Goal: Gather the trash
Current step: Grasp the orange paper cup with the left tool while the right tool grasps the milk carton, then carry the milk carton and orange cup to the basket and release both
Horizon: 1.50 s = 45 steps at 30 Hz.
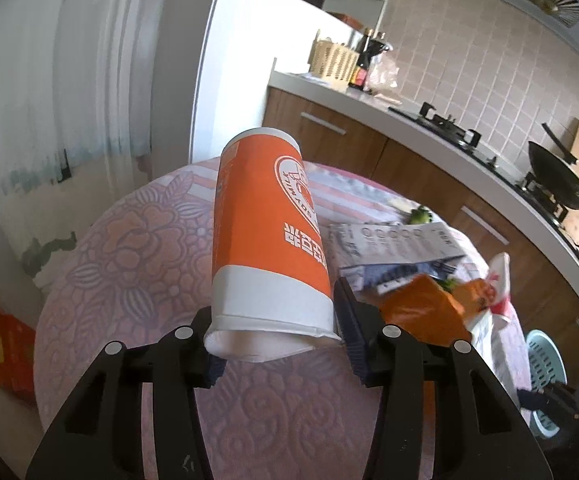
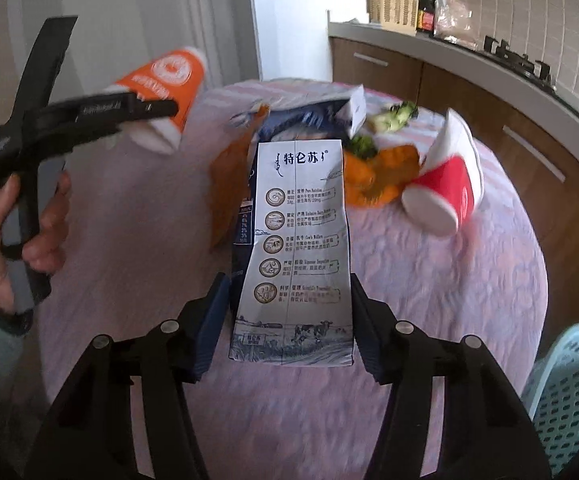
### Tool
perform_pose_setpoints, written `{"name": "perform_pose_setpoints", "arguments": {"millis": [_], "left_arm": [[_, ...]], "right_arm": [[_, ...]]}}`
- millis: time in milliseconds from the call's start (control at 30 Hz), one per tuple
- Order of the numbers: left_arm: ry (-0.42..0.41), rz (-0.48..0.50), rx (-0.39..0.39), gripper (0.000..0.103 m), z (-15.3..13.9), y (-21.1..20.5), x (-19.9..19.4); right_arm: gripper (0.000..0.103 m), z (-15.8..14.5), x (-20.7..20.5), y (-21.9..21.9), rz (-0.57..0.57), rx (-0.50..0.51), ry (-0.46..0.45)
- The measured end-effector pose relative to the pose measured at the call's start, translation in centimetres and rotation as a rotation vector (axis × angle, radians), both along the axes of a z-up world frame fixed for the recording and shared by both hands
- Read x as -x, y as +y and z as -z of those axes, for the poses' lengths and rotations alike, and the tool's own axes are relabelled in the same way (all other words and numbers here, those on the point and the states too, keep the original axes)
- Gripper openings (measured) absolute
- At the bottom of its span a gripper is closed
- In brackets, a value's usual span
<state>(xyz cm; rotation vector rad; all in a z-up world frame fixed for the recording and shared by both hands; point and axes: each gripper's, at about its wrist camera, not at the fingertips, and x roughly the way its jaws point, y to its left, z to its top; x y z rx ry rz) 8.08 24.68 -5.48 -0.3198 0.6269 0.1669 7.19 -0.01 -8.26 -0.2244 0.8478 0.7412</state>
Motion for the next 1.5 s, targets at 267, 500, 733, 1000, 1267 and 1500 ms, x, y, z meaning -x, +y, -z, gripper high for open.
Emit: {"name": "perform_pose_setpoints", "arguments": {"millis": [267,500,733,1000,1267,1500], "left_arm": [[-0.044,0.03,-0.001,0.045,-1.3,-1.9,2.3],[-0.061,0.04,-0.024,0.046,-2.3,-3.0,3.3],[-0.077,0.082,-0.05,0.046,-3.3,-5.2,3.5],[-0.094,0.176,-0.085,0.046,-4.8,-10.0,2.1],[-0.089,0.341,-0.138,0.046,-5.2,-18.5,-0.7],[-0.05,0.535,-0.112,0.046,-3.8,-27.6,-3.3]], "right_arm": [[0.058,0.6,1.4,-1.3,0.028,0.072,0.029],[0.071,1.4,-1.0,1.2,0.091,0.105,0.049],[0.059,1.0,-1.4,0.4,0.104,0.075,0.042],[0.059,-3.4,-0.4,-5.6,0.199,-0.037,-0.062],[0.059,-5.8,-1.4,-14.3,0.382,-0.085,-0.137],[0.059,-5.1,-1.5,-22.7,0.572,-0.09,-0.13]]}}
